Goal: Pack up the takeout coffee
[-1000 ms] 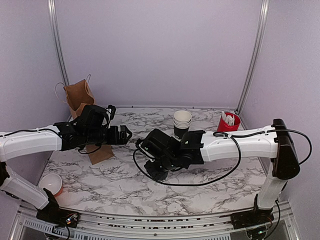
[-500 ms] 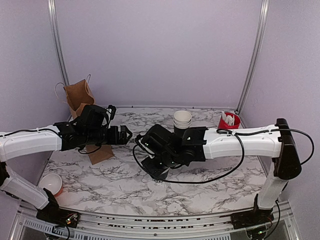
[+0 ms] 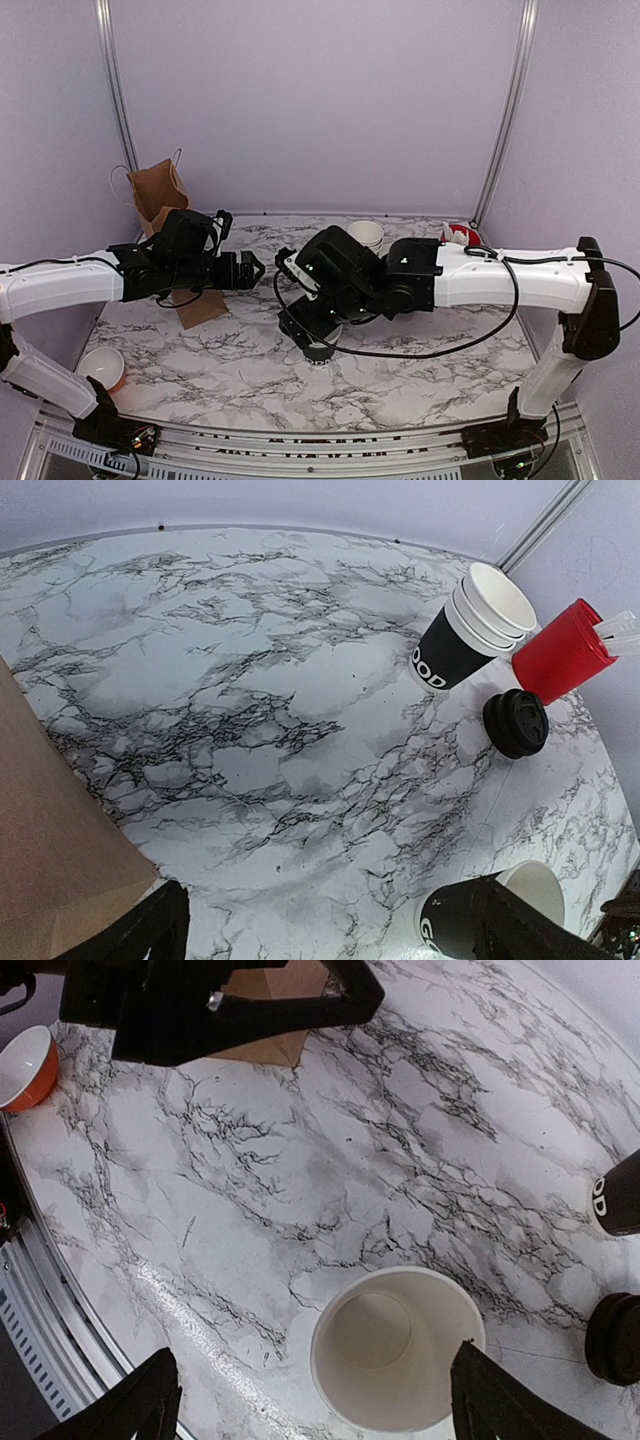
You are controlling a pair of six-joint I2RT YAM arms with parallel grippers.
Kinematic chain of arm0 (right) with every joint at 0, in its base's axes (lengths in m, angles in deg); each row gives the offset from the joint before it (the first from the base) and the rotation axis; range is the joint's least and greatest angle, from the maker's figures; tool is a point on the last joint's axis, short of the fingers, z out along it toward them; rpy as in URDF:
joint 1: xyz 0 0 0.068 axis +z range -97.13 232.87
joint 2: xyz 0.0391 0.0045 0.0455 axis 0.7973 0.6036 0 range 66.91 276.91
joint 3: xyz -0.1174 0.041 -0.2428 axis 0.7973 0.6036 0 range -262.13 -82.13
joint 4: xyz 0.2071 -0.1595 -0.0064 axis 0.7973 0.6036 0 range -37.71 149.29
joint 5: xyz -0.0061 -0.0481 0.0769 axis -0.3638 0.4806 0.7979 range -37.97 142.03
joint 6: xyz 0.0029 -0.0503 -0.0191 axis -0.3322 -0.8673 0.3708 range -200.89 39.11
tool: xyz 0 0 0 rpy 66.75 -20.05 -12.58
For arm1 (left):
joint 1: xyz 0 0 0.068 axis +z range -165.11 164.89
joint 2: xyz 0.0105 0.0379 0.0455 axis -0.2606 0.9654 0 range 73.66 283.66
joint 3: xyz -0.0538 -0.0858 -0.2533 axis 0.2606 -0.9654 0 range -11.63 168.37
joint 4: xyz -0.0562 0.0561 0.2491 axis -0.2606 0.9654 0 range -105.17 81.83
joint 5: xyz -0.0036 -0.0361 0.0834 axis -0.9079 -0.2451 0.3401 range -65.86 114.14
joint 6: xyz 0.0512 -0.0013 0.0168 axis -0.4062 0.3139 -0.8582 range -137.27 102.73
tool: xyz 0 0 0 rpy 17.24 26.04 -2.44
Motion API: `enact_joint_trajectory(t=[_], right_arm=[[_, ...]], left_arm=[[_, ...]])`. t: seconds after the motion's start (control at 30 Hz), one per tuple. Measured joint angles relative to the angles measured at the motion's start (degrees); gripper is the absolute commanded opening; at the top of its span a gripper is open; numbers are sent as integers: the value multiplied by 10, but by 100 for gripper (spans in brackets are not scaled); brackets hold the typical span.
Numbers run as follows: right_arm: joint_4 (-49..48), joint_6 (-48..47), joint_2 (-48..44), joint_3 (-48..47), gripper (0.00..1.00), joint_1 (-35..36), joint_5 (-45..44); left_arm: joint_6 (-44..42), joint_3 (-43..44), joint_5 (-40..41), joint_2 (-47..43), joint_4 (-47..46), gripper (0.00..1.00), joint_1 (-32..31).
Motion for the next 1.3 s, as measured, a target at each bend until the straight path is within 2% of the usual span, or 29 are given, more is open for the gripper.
enact_joint_trajectory(t=[0.13, 0.43, 0.7, 0.8, 0.93, 1.07, 1.3], right_arm=[[0, 0, -24, 0, 91, -11, 0], [-19, 5, -109, 44, 92, -85, -12], [-46, 5, -144, 156, 91, -169, -37], [-59, 5, -151, 203, 91, -225, -28], [-75, 5, -151, 235, 91, -291, -21], [-96, 2, -139, 238, 91, -323, -19], [-133, -4, -64, 237, 89, -366, -2]], left_arm=[[0, 0, 0, 0, 0, 99, 2], [0, 0, 0, 0, 0, 99, 2], [0, 7, -4, 0, 0, 99, 2], [0, 9, -6, 0, 0, 99, 2], [0, 9, -6, 0, 0, 99, 2], [0, 9, -6, 0, 0, 99, 2], [0, 9, -6, 0, 0, 99, 2]])
